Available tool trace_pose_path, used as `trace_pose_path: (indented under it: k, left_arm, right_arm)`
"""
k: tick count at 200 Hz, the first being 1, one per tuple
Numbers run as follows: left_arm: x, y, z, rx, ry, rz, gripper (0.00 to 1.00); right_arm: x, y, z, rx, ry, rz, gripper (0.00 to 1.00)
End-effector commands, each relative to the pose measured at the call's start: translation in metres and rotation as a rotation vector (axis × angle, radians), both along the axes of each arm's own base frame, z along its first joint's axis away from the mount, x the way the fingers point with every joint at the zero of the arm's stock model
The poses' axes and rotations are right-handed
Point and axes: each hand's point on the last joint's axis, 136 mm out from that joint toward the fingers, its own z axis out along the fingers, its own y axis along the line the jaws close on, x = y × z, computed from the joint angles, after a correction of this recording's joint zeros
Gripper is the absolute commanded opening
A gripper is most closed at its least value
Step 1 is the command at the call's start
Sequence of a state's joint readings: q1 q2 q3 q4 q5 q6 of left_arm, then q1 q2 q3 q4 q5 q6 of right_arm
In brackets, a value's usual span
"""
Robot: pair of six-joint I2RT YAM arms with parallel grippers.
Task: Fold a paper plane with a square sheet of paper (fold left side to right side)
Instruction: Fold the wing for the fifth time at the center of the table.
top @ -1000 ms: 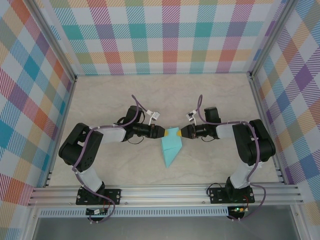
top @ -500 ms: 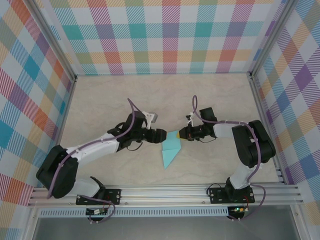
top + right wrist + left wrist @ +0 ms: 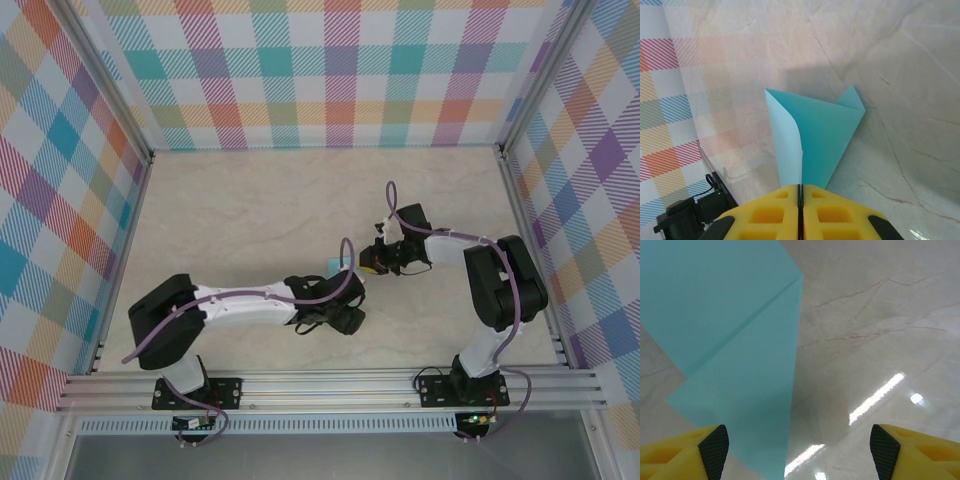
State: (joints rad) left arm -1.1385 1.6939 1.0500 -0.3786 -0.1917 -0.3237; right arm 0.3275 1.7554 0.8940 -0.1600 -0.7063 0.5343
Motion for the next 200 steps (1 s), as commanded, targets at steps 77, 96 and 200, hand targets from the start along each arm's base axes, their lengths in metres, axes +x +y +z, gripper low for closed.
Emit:
trace_pose_path:
  k: [77, 96, 200]
  left_arm:
    - [0.012, 0.008, -0.020, 0.344, -0.153, 0.079, 0.62]
    - [0.011, 0.008, -0.022, 0.381, -0.171, 0.084, 0.57]
    - [0.010, 0.007, -0.030, 0.421, -0.161, 0.085, 0.43]
  right_arm:
    - [-0.003, 0.002, -0.009, -0.005, 0.059, 0.009, 0.09]
    - [-0.004, 0.002, -0.011, -0.006, 0.064, 0.008, 0.09]
    - [-0.002, 0.000, -0.014, -0.023, 0.070, 0.000, 0.09]
